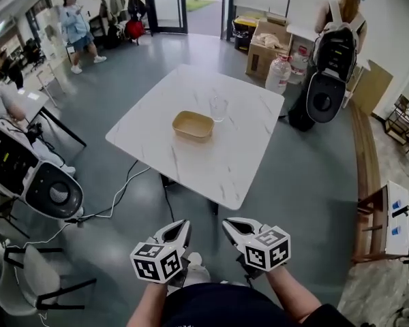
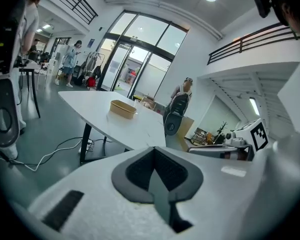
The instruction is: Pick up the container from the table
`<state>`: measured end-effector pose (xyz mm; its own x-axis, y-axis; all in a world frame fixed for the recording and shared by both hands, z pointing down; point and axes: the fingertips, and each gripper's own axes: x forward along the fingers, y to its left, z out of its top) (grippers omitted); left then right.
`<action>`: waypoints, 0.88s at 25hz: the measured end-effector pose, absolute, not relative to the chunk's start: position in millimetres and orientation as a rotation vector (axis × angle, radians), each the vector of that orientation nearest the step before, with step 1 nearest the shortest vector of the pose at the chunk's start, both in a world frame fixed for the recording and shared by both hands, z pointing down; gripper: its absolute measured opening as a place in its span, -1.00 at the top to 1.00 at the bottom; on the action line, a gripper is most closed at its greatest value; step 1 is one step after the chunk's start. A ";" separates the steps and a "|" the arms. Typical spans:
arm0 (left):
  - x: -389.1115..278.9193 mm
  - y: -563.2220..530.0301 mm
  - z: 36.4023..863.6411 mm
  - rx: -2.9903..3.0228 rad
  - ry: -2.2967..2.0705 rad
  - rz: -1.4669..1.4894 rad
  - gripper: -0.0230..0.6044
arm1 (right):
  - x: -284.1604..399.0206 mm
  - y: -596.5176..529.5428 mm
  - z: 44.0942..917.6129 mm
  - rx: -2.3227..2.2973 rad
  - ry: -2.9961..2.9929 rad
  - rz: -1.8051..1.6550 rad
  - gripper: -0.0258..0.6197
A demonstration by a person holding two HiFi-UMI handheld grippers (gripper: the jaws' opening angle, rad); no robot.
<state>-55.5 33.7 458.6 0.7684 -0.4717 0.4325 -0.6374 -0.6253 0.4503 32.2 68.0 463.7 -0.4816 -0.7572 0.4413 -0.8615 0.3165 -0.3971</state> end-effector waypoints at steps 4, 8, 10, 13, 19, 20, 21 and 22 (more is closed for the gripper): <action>-58.7 3.1 461.4 2.376 -0.789 0.387 0.95 | 26.3 38.7 467.9 1.500 -2.377 0.899 0.92; -66.7 -30.3 466.3 2.365 -0.777 0.390 0.95 | 21.0 6.4 469.1 1.512 -2.378 0.904 0.92; -69.6 -44.8 468.6 2.366 -0.768 0.390 0.95 | 20.7 -9.8 470.5 1.525 -2.371 0.903 0.92; -77.8 -67.4 465.8 2.377 -0.756 0.401 0.95 | 17.4 -35.8 466.7 1.549 -2.355 0.890 0.92; -90.9 -93.3 462.5 2.400 -0.723 0.421 0.95 | 8.7 -67.5 458.1 1.593 -2.358 0.882 0.92; -92.7 -96.8 463.0 2.406 -0.719 0.427 0.95 | 7.2 -71.1 456.9 1.600 -2.361 0.878 0.92; -94.3 -101.2 461.9 2.409 -0.716 0.430 0.95 | 6.1 -75.5 454.1 1.604 -2.361 0.873 0.92; -94.9 -106.3 459.2 2.408 -0.715 0.432 0.95 | 5.8 -80.7 449.6 1.604 -2.360 0.867 0.92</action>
